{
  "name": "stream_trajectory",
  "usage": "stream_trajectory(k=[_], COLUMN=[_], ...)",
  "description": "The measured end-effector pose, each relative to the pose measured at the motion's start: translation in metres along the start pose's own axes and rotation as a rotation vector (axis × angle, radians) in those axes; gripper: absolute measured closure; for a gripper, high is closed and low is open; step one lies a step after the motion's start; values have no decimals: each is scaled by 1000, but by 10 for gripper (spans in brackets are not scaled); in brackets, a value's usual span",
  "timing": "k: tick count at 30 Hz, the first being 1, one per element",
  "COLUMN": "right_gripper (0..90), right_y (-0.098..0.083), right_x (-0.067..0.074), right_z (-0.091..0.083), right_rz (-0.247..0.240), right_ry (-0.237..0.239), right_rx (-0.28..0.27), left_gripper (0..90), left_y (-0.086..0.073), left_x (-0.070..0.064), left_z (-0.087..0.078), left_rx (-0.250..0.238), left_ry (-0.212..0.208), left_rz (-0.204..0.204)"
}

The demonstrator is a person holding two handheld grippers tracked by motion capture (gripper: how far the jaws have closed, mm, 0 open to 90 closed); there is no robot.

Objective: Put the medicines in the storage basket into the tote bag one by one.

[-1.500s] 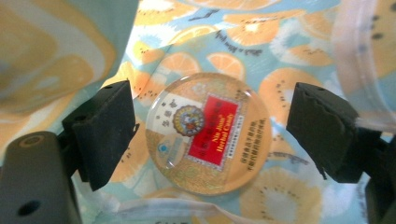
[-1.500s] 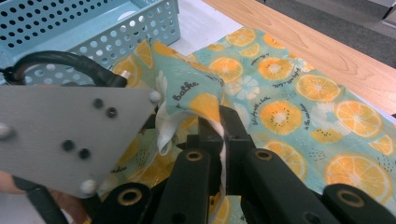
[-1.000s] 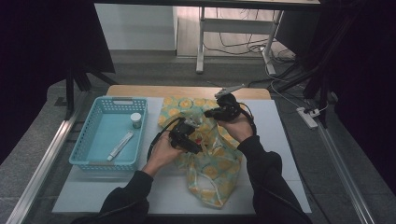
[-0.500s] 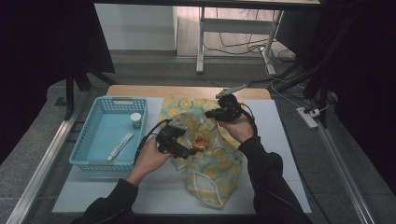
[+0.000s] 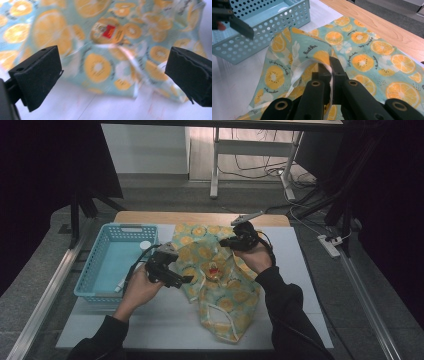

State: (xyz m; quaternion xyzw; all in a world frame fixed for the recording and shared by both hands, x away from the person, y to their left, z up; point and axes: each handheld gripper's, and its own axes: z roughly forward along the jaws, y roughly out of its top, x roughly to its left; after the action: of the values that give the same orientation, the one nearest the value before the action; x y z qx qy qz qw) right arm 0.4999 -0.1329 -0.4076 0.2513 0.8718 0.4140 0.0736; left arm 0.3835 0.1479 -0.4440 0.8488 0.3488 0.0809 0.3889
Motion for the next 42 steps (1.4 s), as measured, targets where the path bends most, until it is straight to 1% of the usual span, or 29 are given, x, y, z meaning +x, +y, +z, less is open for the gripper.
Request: stream_trajectory(k=[2,4,6,8,9,10,12,13,15,17,20,24,25,28,31,35,38,40,42], right_gripper=[900,900,900,900,900,900,900,900,900,900,900,900,900,900,900,900,900,900,900], right_y=[0,0,0,0,0,0,0,1,1,1,1,2,2,2,2,2,2,2,2], right_x=[0,0,0,1,1,1,1,1,1,1,1,2,2,3,3,3,2,3,3], right_z=[0,0,0,0,0,0,0,0,0,0,0,1,1,2,2,2,1,1,0], right_rz=[-1,-1,-1,-2,-2,-2,-2,-3,-3,-4,-5,-5,-6,-7,-7,-7,-9,-6,-9], right_ry=[0,0,1,1,1,1,1,2,1,1,1,3,3,3,3,3,3,4,3], right_rx=[0,1,1,0,0,0,1,1,1,1,1,2,5,3,4,4,3,3,2], left_gripper=[10,9,9,6,4,4,15,18,20,24,21,12,13,4,0,0,0,1,1], left_y=[-4,-8,-12,-16,-18,-21,-25,-28,-33,-40,-50,-63,-66,-73,-78,-83,-87,-89,-90], left_x=[7,14,20,28,30,35,42,47,52,59,69,84,88,98,105,113,118,120,121], left_z=[-7,-15,-22,-31,-33,-38,-44,-48,-53,-57,-59,-60,-59,-57,-52,-44,-39,-35,-31], left_rx=[-4,-4,7,10,12,24,41,41,45,54,77,91,102,140,163,219,253,287,333], left_ry=[0,21,53,99,111,133,156,161,181,213,245,249,252,251,251,259,251,243,243], left_rz=[-20,-36,-45,-54,-60,-70,-94,-116,-140,-153,-175,-222,-231,-238,-258,-268,-284,-292,-293])
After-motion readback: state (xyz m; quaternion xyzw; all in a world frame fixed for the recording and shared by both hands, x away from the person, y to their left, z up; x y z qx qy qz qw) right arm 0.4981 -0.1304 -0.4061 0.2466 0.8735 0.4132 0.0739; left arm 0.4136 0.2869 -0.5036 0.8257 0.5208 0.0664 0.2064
